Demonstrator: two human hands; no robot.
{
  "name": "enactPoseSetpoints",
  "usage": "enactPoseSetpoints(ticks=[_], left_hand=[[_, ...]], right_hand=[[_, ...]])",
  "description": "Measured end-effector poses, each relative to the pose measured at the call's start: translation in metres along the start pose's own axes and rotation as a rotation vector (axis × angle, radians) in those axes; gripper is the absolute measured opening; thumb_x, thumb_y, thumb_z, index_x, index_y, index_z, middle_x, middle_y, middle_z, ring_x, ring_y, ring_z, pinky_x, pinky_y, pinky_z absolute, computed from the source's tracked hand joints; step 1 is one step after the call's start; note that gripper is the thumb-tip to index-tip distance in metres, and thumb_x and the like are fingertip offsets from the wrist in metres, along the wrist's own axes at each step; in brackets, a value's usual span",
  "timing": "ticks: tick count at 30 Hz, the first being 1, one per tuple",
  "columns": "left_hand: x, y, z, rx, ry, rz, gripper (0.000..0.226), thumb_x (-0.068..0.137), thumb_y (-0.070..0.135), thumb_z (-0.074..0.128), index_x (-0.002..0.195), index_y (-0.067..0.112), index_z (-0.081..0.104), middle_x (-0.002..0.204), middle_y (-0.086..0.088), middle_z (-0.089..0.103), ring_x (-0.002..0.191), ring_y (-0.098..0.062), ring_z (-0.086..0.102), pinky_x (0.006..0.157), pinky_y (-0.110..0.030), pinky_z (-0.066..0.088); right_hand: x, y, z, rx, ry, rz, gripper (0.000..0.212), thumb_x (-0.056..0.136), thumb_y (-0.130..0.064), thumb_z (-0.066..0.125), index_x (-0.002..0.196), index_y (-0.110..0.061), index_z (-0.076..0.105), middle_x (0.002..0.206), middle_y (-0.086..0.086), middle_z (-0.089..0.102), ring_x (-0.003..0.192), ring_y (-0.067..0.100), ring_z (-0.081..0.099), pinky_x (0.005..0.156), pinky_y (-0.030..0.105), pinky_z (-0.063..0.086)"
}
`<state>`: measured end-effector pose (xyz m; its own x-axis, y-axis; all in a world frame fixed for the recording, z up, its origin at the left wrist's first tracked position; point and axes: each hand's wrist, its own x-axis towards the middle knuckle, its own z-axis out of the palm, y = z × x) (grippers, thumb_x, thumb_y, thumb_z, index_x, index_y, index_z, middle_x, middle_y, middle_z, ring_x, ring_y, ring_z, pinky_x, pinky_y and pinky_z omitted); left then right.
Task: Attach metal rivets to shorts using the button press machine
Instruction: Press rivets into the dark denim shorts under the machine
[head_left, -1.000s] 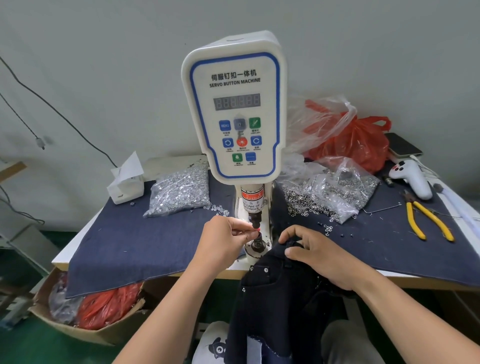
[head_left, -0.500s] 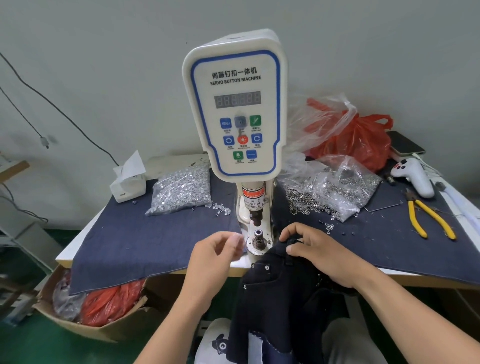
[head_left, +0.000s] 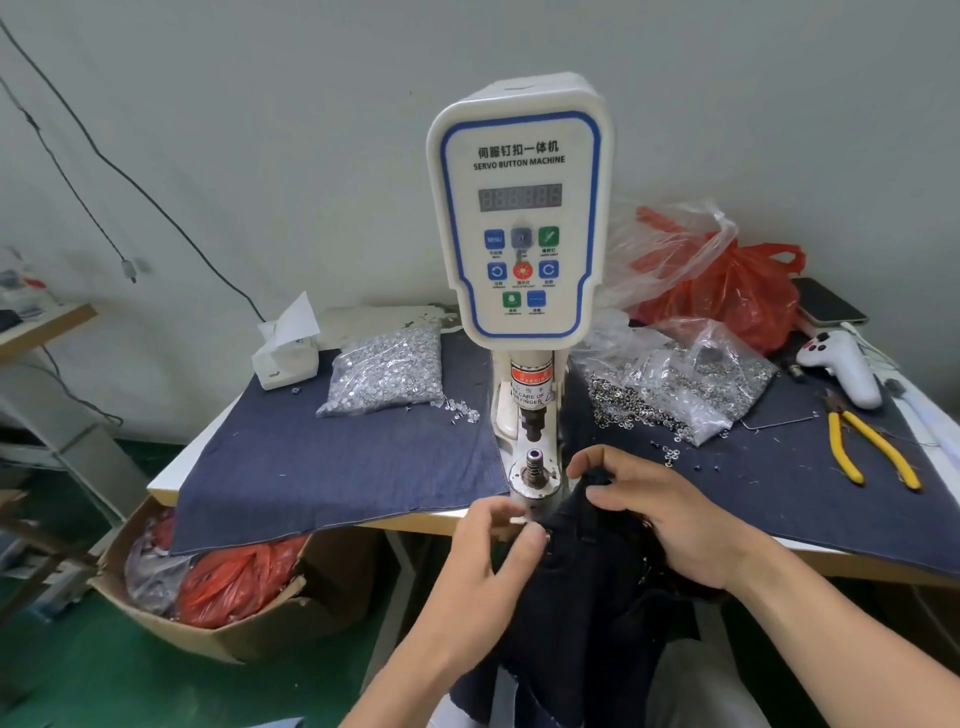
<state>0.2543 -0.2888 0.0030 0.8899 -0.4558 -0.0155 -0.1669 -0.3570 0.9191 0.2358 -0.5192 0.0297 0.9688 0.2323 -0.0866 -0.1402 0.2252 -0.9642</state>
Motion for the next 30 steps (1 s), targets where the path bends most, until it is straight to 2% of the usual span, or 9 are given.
enactPoseSetpoints(ticks=[3, 6, 9, 11, 15, 19, 24, 26, 30], left_hand=[[0.003, 0.006, -0.004, -0.090, -0.203, -0.048, 0.058, 0.085, 0.084, 0.050, 0.133, 0.052, 0.057, 0.130, 0.026, 0.066, 0.123, 0.004, 0.061, 0.104, -0.026, 0.049], [0.005, 0.012, -0.016, -0.224, -0.278, -0.118, 0.052, 0.087, 0.068, 0.071, 0.110, 0.022, 0.078, 0.112, -0.005, 0.080, 0.107, -0.022, 0.075, 0.099, -0.041, 0.059], [0.007, 0.012, -0.034, -0.336, -0.203, -0.065, 0.036, 0.085, 0.055, 0.080, 0.089, 0.020, 0.073, 0.091, 0.001, 0.074, 0.084, -0.014, 0.068, 0.076, -0.026, 0.055], [0.008, 0.012, -0.040, -0.326, -0.202, -0.021, 0.031, 0.087, 0.048, 0.081, 0.083, 0.024, 0.062, 0.082, 0.004, 0.060, 0.078, -0.009, 0.056, 0.070, -0.018, 0.047], [0.008, 0.011, -0.036, -0.367, -0.289, -0.076, 0.021, 0.097, 0.039, 0.075, 0.091, 0.025, 0.060, 0.087, 0.003, 0.063, 0.082, -0.009, 0.061, 0.073, -0.020, 0.051], [0.014, 0.006, -0.032, -0.297, -0.300, -0.129, 0.024, 0.102, 0.045, 0.064, 0.118, 0.030, 0.073, 0.120, 0.001, 0.077, 0.113, -0.018, 0.072, 0.097, -0.032, 0.057], [0.029, 0.004, -0.038, -0.328, -0.246, -0.197, 0.030, 0.093, 0.049, 0.075, 0.113, 0.028, 0.080, 0.114, -0.002, 0.080, 0.107, -0.019, 0.076, 0.088, -0.030, 0.060], [0.039, 0.005, -0.040, -0.327, -0.132, -0.153, 0.018, 0.096, 0.041, 0.075, 0.109, 0.029, 0.079, 0.111, -0.002, 0.080, 0.106, -0.018, 0.076, 0.088, -0.030, 0.059], [0.057, 0.006, -0.040, -0.199, 0.060, -0.052, 0.007, 0.100, 0.031, 0.072, 0.099, 0.024, 0.071, 0.101, -0.001, 0.078, 0.099, -0.016, 0.073, 0.093, -0.035, 0.055]], right_hand=[[-0.006, -0.008, 0.011, -0.080, -0.083, -0.102, 0.025, 0.087, -0.013, 0.072, 0.111, -0.018, 0.065, 0.103, 0.007, 0.067, 0.090, 0.016, 0.064, 0.078, 0.026, 0.054], [-0.009, -0.020, 0.016, -0.318, -0.042, -0.052, 0.029, 0.086, -0.019, 0.073, 0.112, -0.026, 0.062, 0.094, 0.005, 0.068, 0.084, 0.017, 0.062, 0.076, 0.028, 0.053], [-0.011, -0.028, 0.012, -0.656, 0.030, 0.107, 0.030, 0.080, -0.050, 0.074, 0.105, -0.041, 0.061, 0.089, -0.007, 0.074, 0.081, 0.009, 0.067, 0.078, 0.029, 0.052], [-0.012, -0.029, 0.010, -0.744, -0.042, 0.195, 0.036, 0.084, -0.061, 0.071, 0.106, -0.033, 0.067, 0.098, -0.002, 0.077, 0.091, 0.013, 0.072, 0.086, 0.035, 0.056], [-0.013, -0.030, 0.002, -0.677, -0.110, 0.216, 0.039, 0.096, -0.052, 0.065, 0.099, -0.014, 0.074, 0.102, 0.006, 0.078, 0.090, 0.013, 0.069, 0.091, 0.040, 0.054], [-0.007, -0.022, -0.006, -0.690, -0.031, 0.156, 0.058, 0.094, -0.065, 0.060, 0.093, -0.007, 0.066, 0.084, -0.003, 0.063, 0.081, 0.010, 0.055, 0.080, 0.035, 0.043], [0.012, -0.019, -0.010, -0.609, 0.075, 0.118, 0.056, 0.084, -0.068, 0.070, 0.074, -0.013, 0.067, 0.072, -0.002, 0.061, 0.068, 0.011, 0.054, 0.062, 0.024, 0.043], [0.021, -0.019, -0.013, -0.498, 0.092, 0.148, 0.055, 0.081, -0.065, 0.076, 0.086, -0.010, 0.076, 0.089, 0.006, 0.078, 0.080, 0.017, 0.070, 0.074, 0.028, 0.055], [0.035, -0.015, -0.019, -0.334, 0.084, 0.205, 0.053, 0.086, -0.054, 0.075, 0.107, -0.005, 0.077, 0.110, 0.019, 0.076, 0.105, 0.031, 0.074, 0.095, 0.039, 0.057]])
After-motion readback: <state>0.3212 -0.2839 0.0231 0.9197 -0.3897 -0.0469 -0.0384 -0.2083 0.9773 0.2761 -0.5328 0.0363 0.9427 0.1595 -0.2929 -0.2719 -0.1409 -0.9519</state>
